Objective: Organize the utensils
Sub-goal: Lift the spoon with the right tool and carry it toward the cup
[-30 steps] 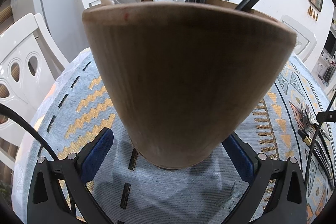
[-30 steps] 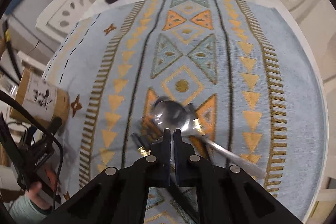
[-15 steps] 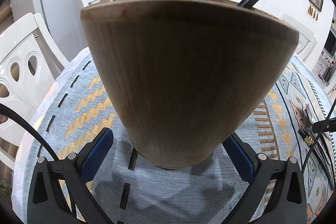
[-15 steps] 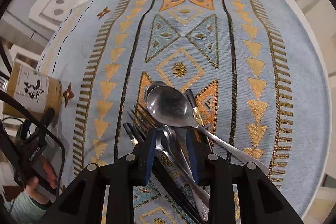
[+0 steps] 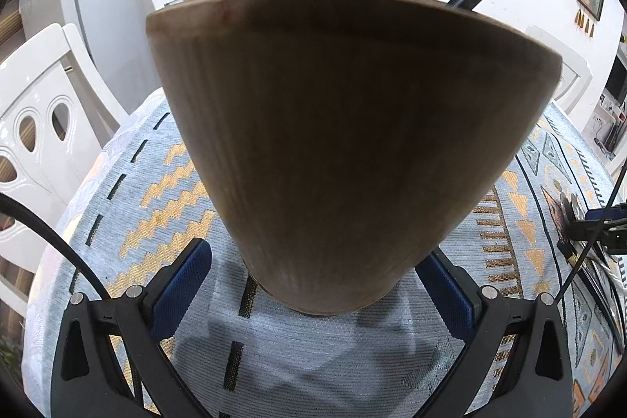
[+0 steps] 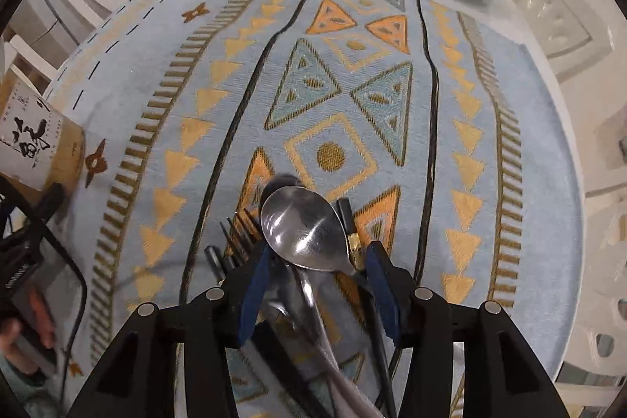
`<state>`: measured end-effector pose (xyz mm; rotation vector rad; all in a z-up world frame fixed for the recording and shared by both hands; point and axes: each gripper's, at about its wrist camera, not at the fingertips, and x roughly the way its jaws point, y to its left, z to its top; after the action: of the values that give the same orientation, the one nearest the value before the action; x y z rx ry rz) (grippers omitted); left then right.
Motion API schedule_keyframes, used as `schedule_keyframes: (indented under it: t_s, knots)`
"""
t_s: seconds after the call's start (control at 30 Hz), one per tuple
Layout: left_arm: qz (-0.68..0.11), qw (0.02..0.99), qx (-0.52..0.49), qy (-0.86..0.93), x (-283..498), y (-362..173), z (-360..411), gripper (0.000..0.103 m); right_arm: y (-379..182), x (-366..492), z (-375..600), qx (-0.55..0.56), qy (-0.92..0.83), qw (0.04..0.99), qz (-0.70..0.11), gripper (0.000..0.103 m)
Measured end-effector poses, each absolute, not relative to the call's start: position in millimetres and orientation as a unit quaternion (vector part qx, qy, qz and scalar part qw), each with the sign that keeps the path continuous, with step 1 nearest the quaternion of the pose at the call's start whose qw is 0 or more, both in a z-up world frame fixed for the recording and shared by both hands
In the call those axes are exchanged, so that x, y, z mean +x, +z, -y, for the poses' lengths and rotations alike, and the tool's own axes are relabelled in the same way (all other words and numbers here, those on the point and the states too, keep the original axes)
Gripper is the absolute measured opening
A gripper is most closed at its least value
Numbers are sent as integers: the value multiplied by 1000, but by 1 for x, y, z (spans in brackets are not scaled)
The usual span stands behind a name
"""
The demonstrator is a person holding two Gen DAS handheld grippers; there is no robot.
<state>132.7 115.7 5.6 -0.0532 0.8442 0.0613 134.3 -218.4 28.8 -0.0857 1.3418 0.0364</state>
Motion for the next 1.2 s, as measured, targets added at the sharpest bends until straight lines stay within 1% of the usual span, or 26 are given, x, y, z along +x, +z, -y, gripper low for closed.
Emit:
schedule_keyframes:
  t_s: [0.03, 0.07, 0.13, 0.23, 0.47, 0.7, 0.8, 0.87, 0.93, 0.97, 1.07, 1.1, 1.17, 1.2]
  knots:
    - [-409, 911, -26, 30, 133, 6, -116, 103, 29, 135, 219, -36, 14, 783, -621, 44]
    - [-410, 911, -26, 30, 133, 6, -116, 103, 29, 136, 220, -32, 13, 784, -620, 44]
    - [-410, 911, -26, 30, 133, 6, -116, 103, 33, 136, 225, -11, 19, 787, -616, 37]
    - [-410, 911, -26, 30, 133, 6, -115, 103, 39, 137, 241, 63, 33, 784, -616, 34]
    - [-411, 911, -25, 30, 133, 5, -117, 103, 34, 137, 298, 227, 25, 760, -608, 32]
    - [-411, 911, -23, 31, 133, 5, -117, 103, 29, 132, 327, 281, 4, 747, -602, 32]
    - [-411, 911, -23, 31, 133, 5, -118, 103, 30, 128, 330, 276, -7, 748, -603, 32]
    - [-412, 911, -23, 31, 132, 4, -119, 103, 33, 129, 324, 254, -5, 749, -612, 32]
    - [-412, 910, -22, 32, 133, 5, -117, 103, 32, 136, 313, 214, -6, 750, -625, 34]
    - [-413, 910, -21, 32, 132, 4, -119, 103, 33, 140, 304, 182, -13, 756, -628, 34]
    - [-413, 910, -22, 32, 133, 5, -118, 103, 36, 151, 296, 135, -23, 766, -628, 35]
    - [-413, 910, -22, 32, 133, 5, -118, 103, 35, 155, 294, 127, -23, 766, -630, 36]
    - [-413, 910, -22, 32, 133, 5, -118, 103, 31, 164, 291, 99, -20, 759, -644, 45]
    - [-413, 910, -22, 32, 133, 5, -118, 103, 28, 167, 288, 84, -9, 754, -652, 53]
